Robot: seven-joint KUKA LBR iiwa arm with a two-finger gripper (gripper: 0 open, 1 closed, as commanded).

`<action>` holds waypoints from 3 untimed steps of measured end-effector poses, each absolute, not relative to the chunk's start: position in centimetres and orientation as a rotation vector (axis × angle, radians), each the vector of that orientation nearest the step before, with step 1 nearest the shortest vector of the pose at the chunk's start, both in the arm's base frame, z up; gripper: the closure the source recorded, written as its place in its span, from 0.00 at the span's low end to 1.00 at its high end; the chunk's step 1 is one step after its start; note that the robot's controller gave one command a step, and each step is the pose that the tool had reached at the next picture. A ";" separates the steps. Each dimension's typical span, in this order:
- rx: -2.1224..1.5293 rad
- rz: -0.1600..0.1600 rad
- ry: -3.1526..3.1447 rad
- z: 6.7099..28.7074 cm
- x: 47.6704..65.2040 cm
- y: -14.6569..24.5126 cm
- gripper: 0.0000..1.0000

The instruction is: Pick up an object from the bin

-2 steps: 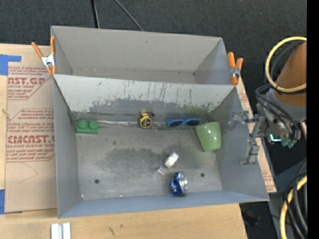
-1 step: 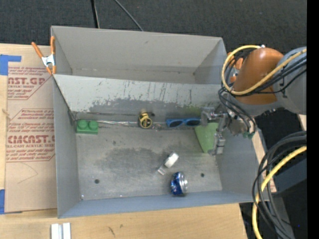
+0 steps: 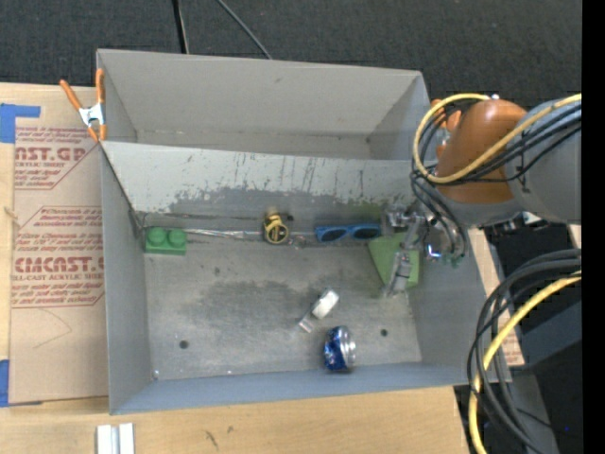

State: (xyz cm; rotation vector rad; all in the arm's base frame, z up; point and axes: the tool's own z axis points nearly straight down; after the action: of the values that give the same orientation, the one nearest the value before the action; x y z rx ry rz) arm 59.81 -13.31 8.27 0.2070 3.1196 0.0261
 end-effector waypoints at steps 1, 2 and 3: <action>0.206 0.024 3.120 8.3 59.8 -13.3 1.00; -0.683 -0.005 3.056 31.8 58.9 -12.5 1.00; -0.530 0.006 3.102 19.2 56.3 -12.7 1.00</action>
Offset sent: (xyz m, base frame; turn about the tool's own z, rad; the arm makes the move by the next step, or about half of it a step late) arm 0.0000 0.0000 0.0000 0.0000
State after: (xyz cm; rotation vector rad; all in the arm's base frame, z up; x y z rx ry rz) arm 56.32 -12.70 19.19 -0.5304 3.1017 0.0057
